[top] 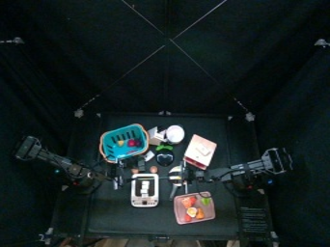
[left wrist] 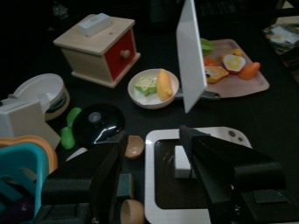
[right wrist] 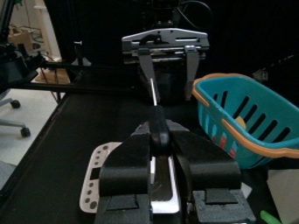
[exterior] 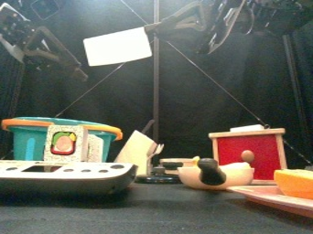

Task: Grab cleaver with other hand

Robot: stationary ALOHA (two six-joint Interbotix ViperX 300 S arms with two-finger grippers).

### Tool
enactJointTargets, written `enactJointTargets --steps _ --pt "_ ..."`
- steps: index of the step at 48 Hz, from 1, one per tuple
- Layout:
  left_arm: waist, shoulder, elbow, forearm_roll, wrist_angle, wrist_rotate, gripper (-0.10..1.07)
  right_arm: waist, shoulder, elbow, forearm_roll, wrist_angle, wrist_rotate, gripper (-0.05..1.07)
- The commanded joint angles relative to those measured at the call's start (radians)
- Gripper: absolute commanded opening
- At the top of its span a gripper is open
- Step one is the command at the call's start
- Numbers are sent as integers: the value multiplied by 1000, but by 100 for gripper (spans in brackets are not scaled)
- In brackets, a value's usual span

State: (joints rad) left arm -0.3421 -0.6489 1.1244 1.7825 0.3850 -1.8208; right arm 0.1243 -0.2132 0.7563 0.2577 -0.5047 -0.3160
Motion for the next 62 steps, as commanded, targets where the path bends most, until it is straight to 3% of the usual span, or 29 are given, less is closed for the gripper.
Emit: enactJointTargets --steps 1,17,37,51,62 --pt "-32 5 -29 2 -2 -2 88 3 -20 -26 0 -12 2 43" --pt "-44 3 -66 -84 -26 11 88 9 -63 -8 0 -12 3 43" --pt "-43 5 -109 -43 -32 6 88 8 -64 0 0 -12 3 43" --pt "-38 -31 -249 -351 -169 28 88 8 -71 0 5 -9 3 43" --pt "-35 -74 -324 -423 -261 72 88 8 -80 -3 5 -9 3 43"
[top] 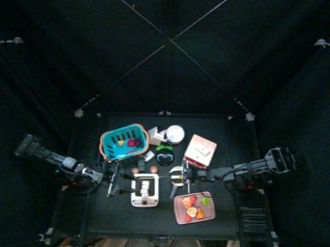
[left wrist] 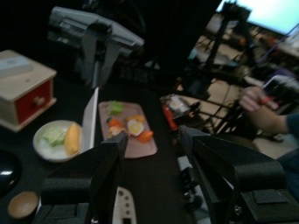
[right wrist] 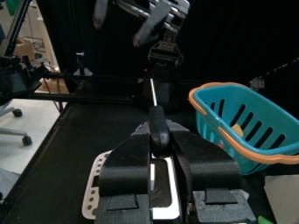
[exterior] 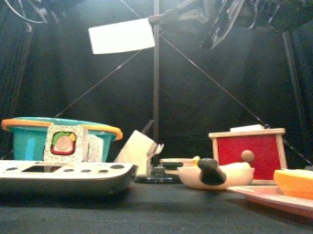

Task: Grab cleaver with other hand

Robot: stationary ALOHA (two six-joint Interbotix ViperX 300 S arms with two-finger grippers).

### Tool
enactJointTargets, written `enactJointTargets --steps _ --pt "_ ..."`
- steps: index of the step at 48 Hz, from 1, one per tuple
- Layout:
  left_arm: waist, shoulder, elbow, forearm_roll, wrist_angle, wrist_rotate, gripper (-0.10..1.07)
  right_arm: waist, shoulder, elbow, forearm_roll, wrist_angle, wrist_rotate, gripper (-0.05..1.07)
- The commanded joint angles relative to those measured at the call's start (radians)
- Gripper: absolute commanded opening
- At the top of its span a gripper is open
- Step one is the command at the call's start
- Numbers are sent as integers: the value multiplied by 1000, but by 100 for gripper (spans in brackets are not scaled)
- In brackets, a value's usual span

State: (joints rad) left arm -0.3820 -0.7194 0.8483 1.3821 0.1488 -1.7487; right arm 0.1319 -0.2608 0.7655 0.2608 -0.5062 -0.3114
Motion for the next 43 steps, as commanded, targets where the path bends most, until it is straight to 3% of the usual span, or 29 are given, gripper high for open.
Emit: enactJointTargets --steps 1,10,19,22,27,34,40,43 --pt "6 -5 -51 -32 -29 0 88 0 -32 -12 2 -6 -2 43" --pt "51 -5 -18 -183 6 9 88 0 -32 -15 -3 -6 -2 43" --pt "35 -5 -14 -144 178 138 88 -2 -32 -18 -2 -6 -2 43" --pt "11 -2 -46 -187 265 212 88 -2 -32 -18 -3 -6 -2 43" --pt "-26 3 -98 -344 397 377 88 -5 -32 -18 -3 -6 -2 43" --pt "-41 31 -179 -557 560 707 88 -5 -31 -20 -3 -6 -2 43" --pt "-41 57 -198 -591 549 905 88 -3 -29 -20 -3 -6 -2 43" --pt "-37 57 -175 -560 492 925 88 -2 -29 -20 -3 -6 -2 43"
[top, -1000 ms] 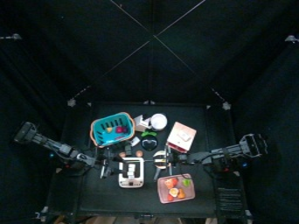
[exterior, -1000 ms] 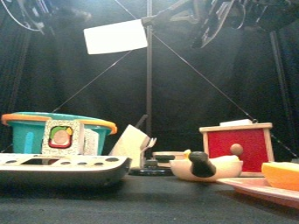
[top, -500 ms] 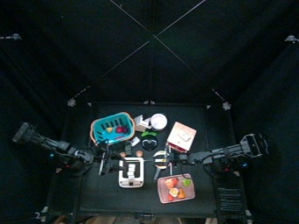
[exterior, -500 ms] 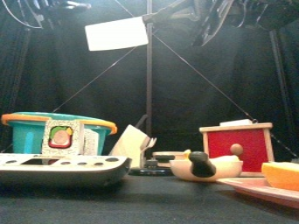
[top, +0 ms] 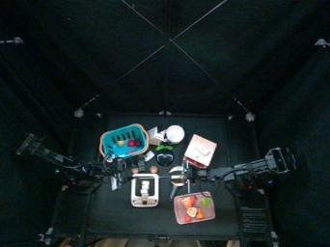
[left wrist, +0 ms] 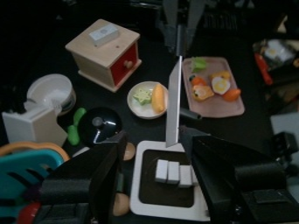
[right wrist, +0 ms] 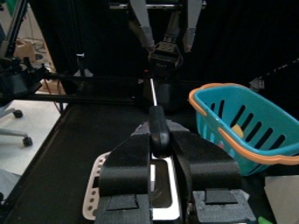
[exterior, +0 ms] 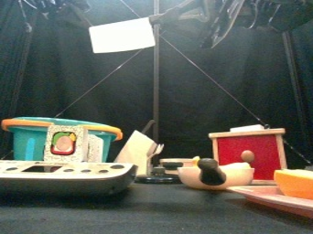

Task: Grab cleaver with other hand

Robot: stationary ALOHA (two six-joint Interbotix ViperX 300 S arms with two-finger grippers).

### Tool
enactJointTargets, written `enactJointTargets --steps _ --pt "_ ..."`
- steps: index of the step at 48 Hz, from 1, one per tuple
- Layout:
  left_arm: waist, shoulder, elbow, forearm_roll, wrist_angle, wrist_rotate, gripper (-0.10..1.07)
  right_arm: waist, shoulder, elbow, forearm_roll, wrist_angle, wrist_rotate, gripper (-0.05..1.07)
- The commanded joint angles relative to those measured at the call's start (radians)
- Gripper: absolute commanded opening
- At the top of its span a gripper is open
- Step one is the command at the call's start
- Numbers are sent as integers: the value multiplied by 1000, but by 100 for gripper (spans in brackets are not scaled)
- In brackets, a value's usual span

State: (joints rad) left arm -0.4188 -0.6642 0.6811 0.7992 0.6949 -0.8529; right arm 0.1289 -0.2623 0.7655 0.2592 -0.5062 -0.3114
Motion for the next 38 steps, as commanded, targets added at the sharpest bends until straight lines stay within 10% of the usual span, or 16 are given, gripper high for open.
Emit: enactJointTargets --steps 1,13,38 --pt "5 0 6 40 -77 29 88 2 -29 -21 -2 -6 -2 43" --pt "149 -34 209 176 -491 -38 88 3 -35 -18 -2 -8 -2 43" --pt "407 -101 390 107 -890 -37 87 2 -32 -23 -3 -26 -3 43"
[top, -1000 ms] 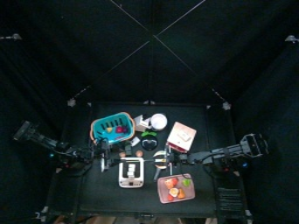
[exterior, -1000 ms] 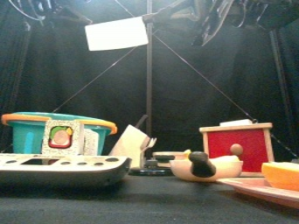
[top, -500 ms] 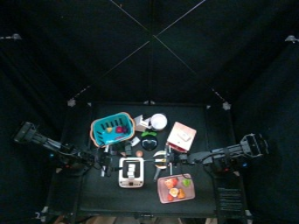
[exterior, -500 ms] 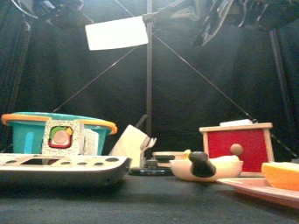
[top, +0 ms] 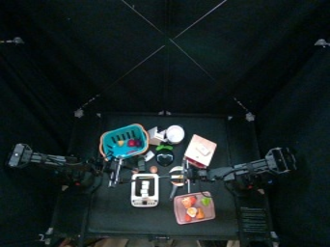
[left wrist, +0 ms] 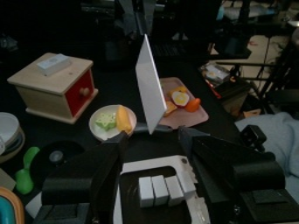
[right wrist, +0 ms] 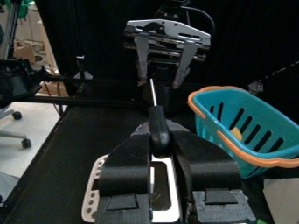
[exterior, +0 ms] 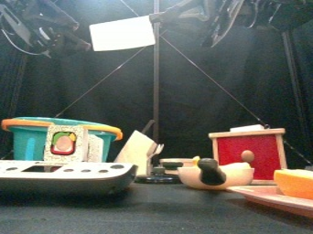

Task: Grab cleaver with other hand

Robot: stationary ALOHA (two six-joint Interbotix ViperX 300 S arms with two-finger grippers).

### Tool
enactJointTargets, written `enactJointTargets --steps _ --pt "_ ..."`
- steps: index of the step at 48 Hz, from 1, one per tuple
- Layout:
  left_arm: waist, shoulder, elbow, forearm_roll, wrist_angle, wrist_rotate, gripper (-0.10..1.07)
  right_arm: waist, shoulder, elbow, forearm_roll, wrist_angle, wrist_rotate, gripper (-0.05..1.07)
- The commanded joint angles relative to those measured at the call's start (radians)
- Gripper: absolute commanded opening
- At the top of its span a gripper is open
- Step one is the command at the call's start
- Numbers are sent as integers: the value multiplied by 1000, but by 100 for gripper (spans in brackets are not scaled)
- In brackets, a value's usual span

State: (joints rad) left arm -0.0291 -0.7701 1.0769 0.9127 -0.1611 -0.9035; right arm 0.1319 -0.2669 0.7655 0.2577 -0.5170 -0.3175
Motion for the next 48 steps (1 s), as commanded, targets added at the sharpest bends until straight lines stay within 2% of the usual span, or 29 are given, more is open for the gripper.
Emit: enactJointTargets --steps 1,8,15,25,37,44,48 --pt "20 6 -5 -5 -35 21 87 0 -28 -23 0 -17 3 43" --pt "21 12 -5 -14 -49 104 87 -3 -26 -23 0 -18 3 43" --pt "25 21 -5 -66 -100 186 87 -5 -23 -32 -2 -18 3 43" --pt "44 46 5 -219 -181 347 87 -3 -12 -44 -6 -18 2 43" --pt "43 83 44 -465 -336 615 87 -3 -3 -51 -23 -18 3 43" --pt "20 86 66 -595 -422 744 87 -5 -3 -52 -23 -18 3 43" --pt "-9 92 71 -646 -434 798 87 -6 -3 -55 -23 -18 3 43"
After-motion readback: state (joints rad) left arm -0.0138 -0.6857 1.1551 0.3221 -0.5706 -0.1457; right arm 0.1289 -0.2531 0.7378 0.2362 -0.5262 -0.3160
